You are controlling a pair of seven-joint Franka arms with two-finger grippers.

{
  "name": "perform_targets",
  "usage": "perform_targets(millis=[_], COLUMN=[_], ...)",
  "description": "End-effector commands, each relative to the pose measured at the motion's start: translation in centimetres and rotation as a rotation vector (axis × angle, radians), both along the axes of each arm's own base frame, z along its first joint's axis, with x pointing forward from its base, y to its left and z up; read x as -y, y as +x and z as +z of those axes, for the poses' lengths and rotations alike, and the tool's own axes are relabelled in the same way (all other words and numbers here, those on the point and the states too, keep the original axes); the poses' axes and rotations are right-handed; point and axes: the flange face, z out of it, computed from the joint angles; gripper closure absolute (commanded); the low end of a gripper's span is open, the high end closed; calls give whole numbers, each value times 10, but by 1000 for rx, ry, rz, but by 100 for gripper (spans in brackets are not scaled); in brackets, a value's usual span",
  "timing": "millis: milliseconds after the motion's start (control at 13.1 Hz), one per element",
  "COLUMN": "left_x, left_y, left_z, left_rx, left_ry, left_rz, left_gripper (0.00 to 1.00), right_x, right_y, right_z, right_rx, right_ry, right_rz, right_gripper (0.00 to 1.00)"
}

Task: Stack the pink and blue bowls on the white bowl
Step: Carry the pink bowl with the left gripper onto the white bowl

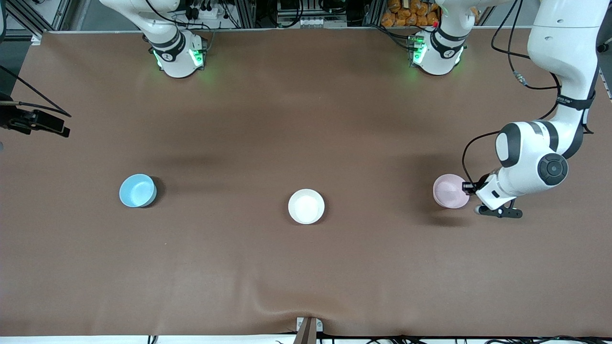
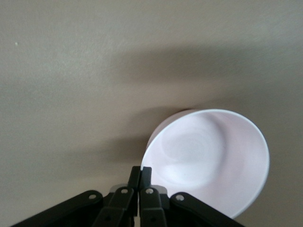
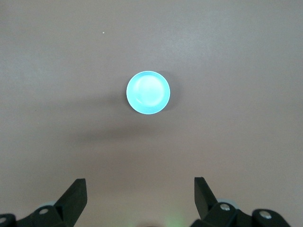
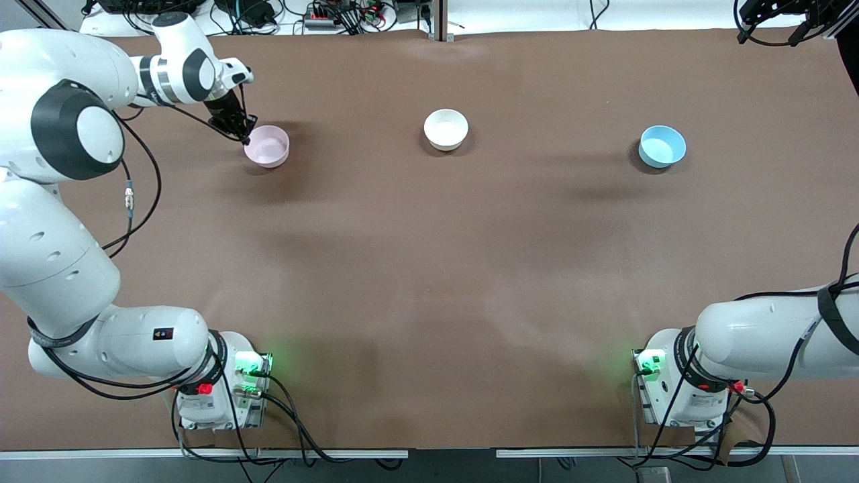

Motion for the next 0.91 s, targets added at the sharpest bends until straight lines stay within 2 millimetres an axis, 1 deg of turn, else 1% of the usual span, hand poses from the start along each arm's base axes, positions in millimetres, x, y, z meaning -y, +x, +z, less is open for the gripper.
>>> perform_targets(millis=[0, 76, 152, 305, 381, 457, 533, 609, 685, 761, 838], left_x=[36, 50, 58, 95, 117, 145, 169, 203, 246, 281, 299], left_y=[8, 14, 17, 28, 30, 33, 37, 34, 29, 27, 36], left_z=[53, 68, 78, 101, 111, 117, 115, 110, 103, 95, 88], left_rx=[-6, -14, -14, 20, 37, 45, 47, 38, 29, 22, 21], left_ry=[-10, -17, -32, -81, -92, -100, -104, -108, -112, -109, -122], left_rz=[29, 32, 35, 51, 66, 92, 104, 100, 103, 142, 182], left_gripper=[100, 100, 100, 100, 100, 100, 100, 100, 100, 100, 100], right_x=[1, 2, 0, 0, -1, -1, -1, -1, -1, -2, -2], right_y=[1, 0, 1, 1, 1, 1, 1, 1, 1, 1, 1], right_z=[1, 1, 1, 0, 0, 0, 0, 0, 0, 0, 0], right_rx=[-3, -3, -3, -4, -4, -4, -4, -4, -4, -4, -4], right_ry=[-11, -11, -11, -11, -11, -11, -11, -11, -11, -11, -11], right_rz=[14, 11, 14, 14, 15, 15, 15, 15, 15, 17, 17], right_gripper=[0, 0, 0, 0, 0, 0, 0, 0, 0, 0, 0])
